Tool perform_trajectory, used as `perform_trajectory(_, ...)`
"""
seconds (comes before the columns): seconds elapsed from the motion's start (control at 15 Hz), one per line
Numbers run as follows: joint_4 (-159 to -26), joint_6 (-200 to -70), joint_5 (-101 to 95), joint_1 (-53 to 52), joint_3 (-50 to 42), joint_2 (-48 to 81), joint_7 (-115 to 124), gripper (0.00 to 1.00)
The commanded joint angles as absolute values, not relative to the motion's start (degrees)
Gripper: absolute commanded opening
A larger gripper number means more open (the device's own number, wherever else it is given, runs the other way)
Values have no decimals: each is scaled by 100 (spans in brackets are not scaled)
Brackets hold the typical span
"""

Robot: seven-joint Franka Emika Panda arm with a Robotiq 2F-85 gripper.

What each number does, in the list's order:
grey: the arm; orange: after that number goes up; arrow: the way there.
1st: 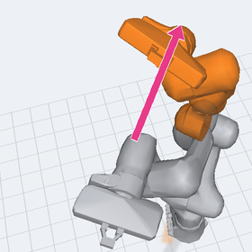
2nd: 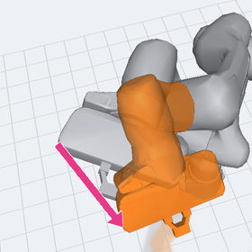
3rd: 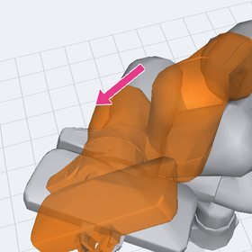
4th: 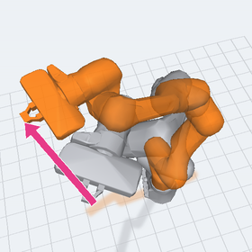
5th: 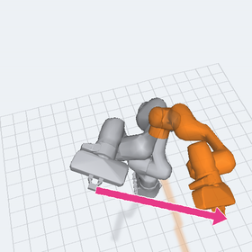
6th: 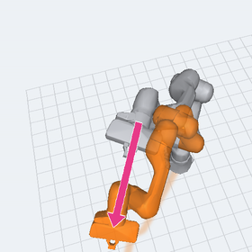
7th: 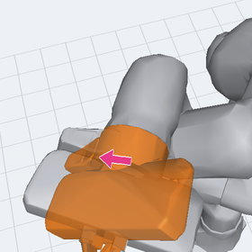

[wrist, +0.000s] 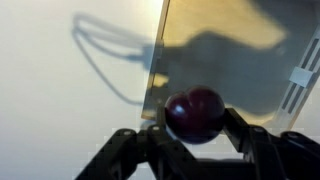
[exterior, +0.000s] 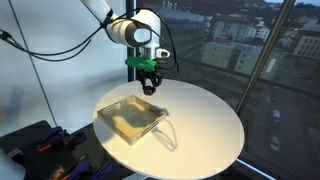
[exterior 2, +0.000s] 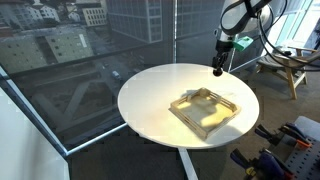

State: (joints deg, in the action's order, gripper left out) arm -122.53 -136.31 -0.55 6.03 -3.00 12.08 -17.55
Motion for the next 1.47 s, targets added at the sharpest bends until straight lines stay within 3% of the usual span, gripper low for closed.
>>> perform_trajectory(0.0, -12546, -13739, -138, 558, -251, 919, -1795, 35)
perform_trajectory(1.13, -12788, -13715, -56, 393, -138, 746, -1752, 35)
perform_trajectory(1.2, -12795, -13715, -56, 392, -138, 741, -1752, 60)
perform_trajectory(1.4, -12795, -13715, -57, 394, -137, 772, -1752, 60)
